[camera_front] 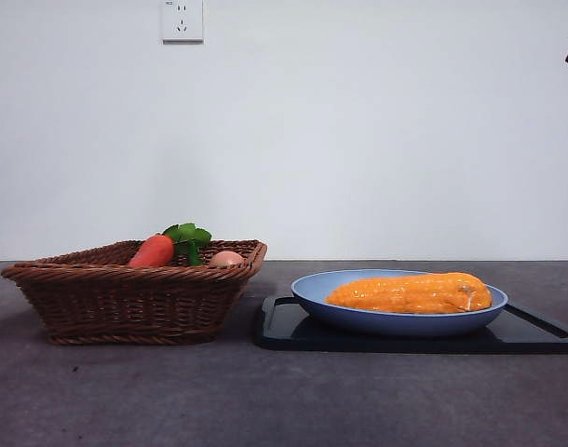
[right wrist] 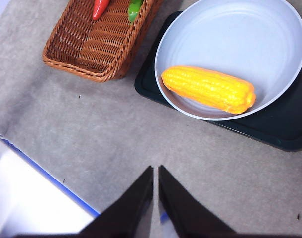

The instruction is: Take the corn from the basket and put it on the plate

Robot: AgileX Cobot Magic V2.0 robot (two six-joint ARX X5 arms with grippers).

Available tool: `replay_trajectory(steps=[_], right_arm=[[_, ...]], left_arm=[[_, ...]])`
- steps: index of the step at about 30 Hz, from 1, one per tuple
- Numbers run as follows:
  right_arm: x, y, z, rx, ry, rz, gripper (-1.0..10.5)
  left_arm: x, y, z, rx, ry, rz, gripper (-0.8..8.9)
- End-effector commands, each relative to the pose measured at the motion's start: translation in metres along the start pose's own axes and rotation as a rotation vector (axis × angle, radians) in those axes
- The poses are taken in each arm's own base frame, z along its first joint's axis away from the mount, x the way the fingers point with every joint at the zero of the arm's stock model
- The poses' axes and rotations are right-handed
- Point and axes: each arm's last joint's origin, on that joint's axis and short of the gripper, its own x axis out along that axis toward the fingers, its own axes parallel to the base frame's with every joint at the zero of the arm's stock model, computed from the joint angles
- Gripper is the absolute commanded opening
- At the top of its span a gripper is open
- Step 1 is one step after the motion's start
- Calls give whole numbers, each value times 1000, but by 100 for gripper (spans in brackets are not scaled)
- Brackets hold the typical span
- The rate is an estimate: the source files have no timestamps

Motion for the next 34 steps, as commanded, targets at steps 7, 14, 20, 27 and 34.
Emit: replay_trajectory(steps=[7,14,20,27,34], right_arm=[[-1,2,4,-21,-11,3,2],[-1,2,4,-21,-11,3,2],[-1,2,4,-21,-11,3,2],[-1,2,4,-21,-11,3,2],[-1,2,4,-21,-11,3,2]], left_arm=[[-38,3,-102,34,-107,169,7],[-50,-10,-183,21,-143,180,7],[-53,-17,-237,-12,-105,175,7],[-52,-21,-273,-54,-78,171,7],[-52,-23,-291,-73,-60,169,7]])
